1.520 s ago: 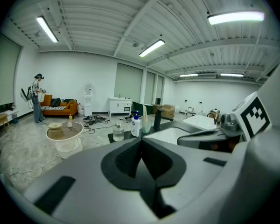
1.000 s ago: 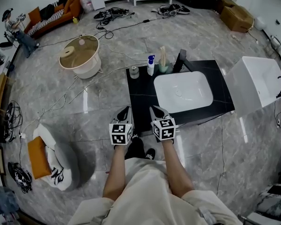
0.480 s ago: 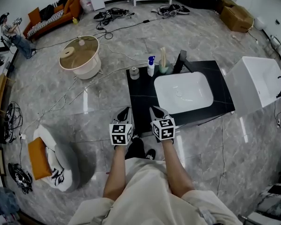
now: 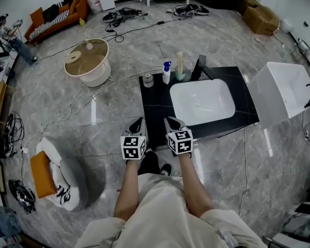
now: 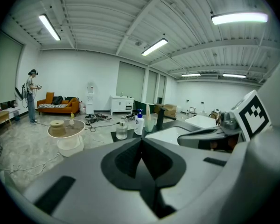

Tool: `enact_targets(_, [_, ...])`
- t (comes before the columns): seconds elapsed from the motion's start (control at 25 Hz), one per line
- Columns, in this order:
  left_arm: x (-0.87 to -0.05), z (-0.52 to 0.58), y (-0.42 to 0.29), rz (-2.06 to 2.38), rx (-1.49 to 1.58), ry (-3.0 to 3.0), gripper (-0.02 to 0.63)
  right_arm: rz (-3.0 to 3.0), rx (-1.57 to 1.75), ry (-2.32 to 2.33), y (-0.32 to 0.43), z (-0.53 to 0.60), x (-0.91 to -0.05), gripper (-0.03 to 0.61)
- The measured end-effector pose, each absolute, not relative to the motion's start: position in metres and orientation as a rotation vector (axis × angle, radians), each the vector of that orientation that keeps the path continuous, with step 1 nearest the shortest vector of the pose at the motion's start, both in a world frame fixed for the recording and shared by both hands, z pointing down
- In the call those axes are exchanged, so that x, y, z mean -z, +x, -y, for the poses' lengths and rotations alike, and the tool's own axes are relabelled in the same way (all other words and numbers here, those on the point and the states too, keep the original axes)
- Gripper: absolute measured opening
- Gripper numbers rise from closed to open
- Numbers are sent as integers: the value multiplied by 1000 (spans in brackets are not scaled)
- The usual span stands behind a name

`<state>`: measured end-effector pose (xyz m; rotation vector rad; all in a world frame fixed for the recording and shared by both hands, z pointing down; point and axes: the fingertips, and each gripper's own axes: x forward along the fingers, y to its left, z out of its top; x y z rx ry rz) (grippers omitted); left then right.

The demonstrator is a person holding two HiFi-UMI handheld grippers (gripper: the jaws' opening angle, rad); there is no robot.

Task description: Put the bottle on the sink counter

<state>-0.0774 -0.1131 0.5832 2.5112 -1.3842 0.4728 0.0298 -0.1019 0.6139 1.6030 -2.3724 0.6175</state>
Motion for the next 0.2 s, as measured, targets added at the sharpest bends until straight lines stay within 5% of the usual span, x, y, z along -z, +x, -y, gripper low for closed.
enact_targets(0.2, [-584, 112, -77, 1378, -476, 2514, 6, 2375, -611, 1589, 26, 101, -614, 5])
